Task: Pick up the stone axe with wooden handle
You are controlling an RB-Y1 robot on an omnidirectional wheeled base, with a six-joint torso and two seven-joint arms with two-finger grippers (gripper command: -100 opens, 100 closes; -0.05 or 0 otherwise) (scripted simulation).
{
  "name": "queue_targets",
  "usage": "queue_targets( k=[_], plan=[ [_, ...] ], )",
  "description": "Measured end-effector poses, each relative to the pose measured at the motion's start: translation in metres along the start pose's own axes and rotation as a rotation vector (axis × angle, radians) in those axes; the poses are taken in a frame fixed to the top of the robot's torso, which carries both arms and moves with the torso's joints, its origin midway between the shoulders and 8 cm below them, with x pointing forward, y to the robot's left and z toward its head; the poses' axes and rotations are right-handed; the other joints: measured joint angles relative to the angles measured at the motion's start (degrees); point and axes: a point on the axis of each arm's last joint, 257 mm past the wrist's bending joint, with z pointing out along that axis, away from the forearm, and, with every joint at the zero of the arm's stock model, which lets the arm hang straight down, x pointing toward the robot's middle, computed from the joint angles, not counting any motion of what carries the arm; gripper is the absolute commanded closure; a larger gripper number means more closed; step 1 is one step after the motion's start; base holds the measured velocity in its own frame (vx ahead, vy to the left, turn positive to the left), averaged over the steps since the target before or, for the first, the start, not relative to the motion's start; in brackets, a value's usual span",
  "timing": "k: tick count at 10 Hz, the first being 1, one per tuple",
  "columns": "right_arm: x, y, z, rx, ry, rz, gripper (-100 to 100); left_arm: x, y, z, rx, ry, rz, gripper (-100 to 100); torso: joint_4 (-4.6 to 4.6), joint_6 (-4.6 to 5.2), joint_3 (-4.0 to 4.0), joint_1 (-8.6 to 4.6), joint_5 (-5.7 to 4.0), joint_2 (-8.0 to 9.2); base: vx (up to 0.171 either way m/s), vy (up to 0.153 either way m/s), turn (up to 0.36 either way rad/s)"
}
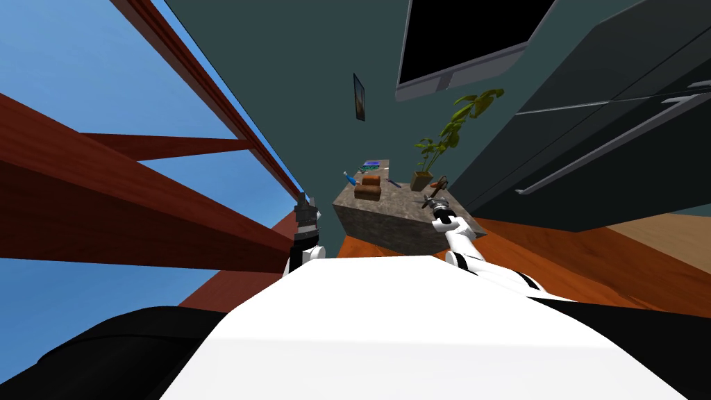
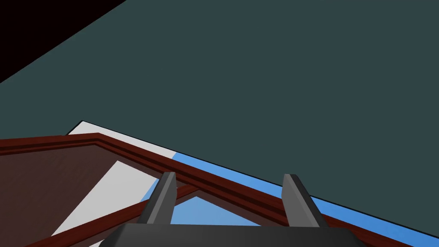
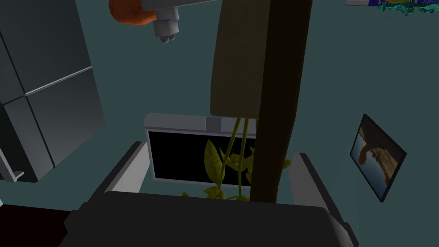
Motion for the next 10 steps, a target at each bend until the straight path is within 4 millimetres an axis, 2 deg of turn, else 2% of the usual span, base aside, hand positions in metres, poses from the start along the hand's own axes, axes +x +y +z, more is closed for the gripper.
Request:
queue_targets(
  k=[1,5,6,7,10],
  plan=[
    [0.001,0.0,0.0,-0.001,0.0,0.0,100,0.0,0.0,0.0,0.0,0.0,0.0,0,0.01,0.01,0.01,0.01,0.01,0.01,0.0,0.0,0.0],
    [-0.001,0.001,0.001,-0.004,-0.004,-0.003,100,0.001,0.0,0.0,0.001,0.0,-0.002,0,-0.03,-0.02,0.01,0.16,-0.05,0.05,0.0,-0.002,-0.005],
    [-0.002,0.001,0.001,-0.003,-0.004,-0.004,0,0.001,0.0,0.0,0.001,0.0,-0.002,0,-0.03,-0.03,0.01,0.18,-0.05,0.05,0.0,0.0,0.0],
    [-0.002,0.001,0.001,-0.003,-0.004,-0.004,100,0.001,0.0,0.0,0.001,0.0,-0.002,0,-0.03,-0.03,0.0,0.18,-0.05,0.04,0.053,-0.032,-0.006],
    [0.016,0.009,-0.021,-0.011,0.014,-0.008,100,0.001,0.0,0.0,0.001,0.0,-0.002,0,-0.38,-0.06,-0.34,-0.06,-0.39,-0.33,0.084,-0.05,-0.006]
  ],
)
